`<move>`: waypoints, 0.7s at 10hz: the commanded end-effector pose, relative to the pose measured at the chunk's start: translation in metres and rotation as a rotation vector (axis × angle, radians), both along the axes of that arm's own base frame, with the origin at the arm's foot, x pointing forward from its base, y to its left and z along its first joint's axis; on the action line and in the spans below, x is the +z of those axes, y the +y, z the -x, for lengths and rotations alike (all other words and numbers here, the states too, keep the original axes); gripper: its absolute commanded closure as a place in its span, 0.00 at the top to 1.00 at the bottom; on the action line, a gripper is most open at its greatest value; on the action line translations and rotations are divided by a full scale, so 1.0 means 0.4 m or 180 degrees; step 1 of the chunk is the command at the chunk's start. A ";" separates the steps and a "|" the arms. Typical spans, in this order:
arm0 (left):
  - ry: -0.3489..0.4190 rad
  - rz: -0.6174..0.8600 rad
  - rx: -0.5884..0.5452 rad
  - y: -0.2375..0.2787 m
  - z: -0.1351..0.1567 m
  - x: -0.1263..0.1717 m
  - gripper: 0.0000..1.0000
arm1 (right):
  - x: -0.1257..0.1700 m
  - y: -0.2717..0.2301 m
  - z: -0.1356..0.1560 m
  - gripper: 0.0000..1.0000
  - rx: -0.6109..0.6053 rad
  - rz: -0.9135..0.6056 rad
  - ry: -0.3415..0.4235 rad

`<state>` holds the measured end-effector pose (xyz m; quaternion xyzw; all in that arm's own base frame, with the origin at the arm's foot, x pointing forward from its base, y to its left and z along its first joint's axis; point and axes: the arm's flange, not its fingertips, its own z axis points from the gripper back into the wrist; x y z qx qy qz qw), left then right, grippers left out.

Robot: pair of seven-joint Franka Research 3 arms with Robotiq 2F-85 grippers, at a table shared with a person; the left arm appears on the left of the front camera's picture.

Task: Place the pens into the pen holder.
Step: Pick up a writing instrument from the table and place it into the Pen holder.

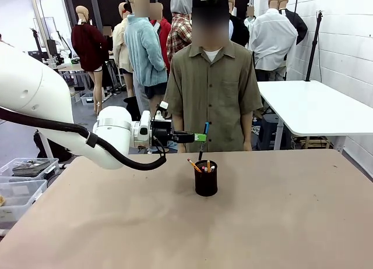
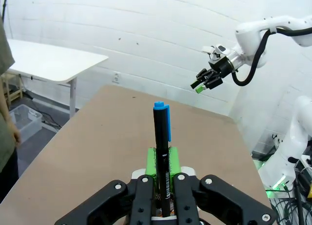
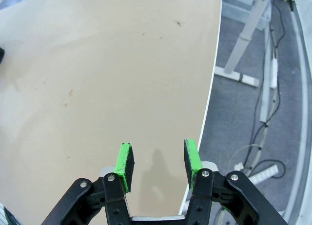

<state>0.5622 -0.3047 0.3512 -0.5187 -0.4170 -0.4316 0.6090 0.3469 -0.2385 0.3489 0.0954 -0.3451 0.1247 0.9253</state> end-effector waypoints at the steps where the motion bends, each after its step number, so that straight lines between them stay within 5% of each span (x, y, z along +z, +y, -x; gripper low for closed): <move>1: -0.0099 0.0032 -0.0007 -0.009 -0.010 -0.030 0.00 | -0.004 0.002 -0.002 0.54 -0.0001 0.0041 0.0019; 7: -0.0187 -0.0127 -0.0174 -0.004 0.030 -0.098 0.00 | -0.004 0.002 -0.002 0.54 -0.0001 0.0041 0.0019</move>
